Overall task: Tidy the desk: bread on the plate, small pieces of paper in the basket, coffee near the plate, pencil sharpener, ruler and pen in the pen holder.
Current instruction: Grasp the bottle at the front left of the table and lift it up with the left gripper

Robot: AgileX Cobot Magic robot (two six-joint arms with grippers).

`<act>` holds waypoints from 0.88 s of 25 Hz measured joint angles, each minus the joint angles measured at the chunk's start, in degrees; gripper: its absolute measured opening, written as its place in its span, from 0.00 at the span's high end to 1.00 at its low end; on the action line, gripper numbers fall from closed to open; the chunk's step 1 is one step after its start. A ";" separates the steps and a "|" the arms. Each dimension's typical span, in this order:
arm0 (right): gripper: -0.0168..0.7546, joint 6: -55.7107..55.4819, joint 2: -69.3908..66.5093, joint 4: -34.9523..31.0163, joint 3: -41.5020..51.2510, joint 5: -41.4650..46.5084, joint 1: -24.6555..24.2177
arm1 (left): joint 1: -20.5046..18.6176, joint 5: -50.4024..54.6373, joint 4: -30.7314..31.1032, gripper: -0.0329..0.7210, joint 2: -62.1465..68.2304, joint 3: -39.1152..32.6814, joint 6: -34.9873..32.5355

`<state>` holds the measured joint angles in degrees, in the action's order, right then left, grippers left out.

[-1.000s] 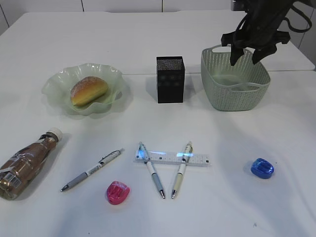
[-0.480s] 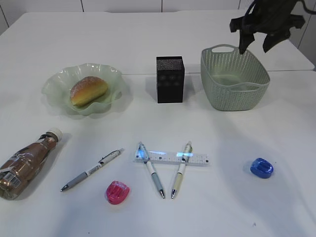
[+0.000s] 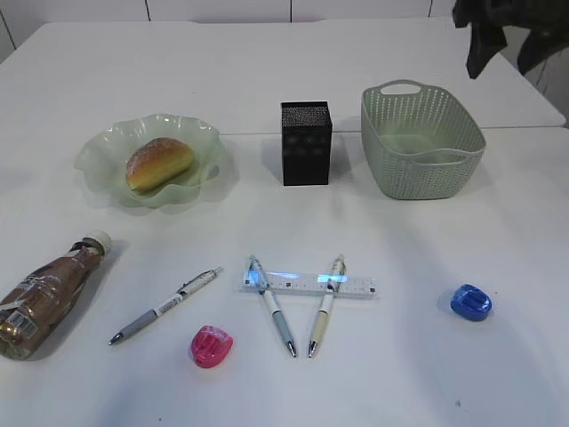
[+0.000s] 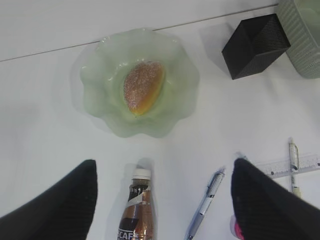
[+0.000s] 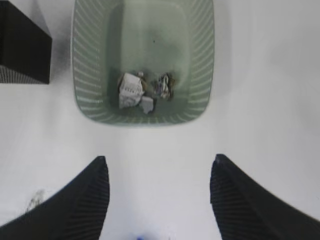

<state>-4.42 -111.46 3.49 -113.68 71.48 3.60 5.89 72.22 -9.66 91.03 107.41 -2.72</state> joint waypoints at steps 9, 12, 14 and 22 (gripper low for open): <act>0.33 -0.23 13.87 -0.27 19.86 0.00 0.00 | 0.00 0.00 -0.13 0.17 0.00 -1.73 0.09; 0.33 -0.44 17.43 -1.10 23.72 0.00 0.00 | 0.00 0.00 0.46 0.17 0.00 -6.75 0.09; 0.33 -0.44 19.57 -1.61 25.54 0.00 0.00 | 0.00 0.00 1.53 0.17 0.10 -11.02 0.09; 0.33 -0.56 23.52 -2.53 26.59 0.00 0.00 | 0.00 -0.44 5.46 0.17 1.91 -20.56 0.09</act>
<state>-4.98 -87.95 0.96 -87.09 71.48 3.60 5.89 71.78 -4.20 92.94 86.85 -2.63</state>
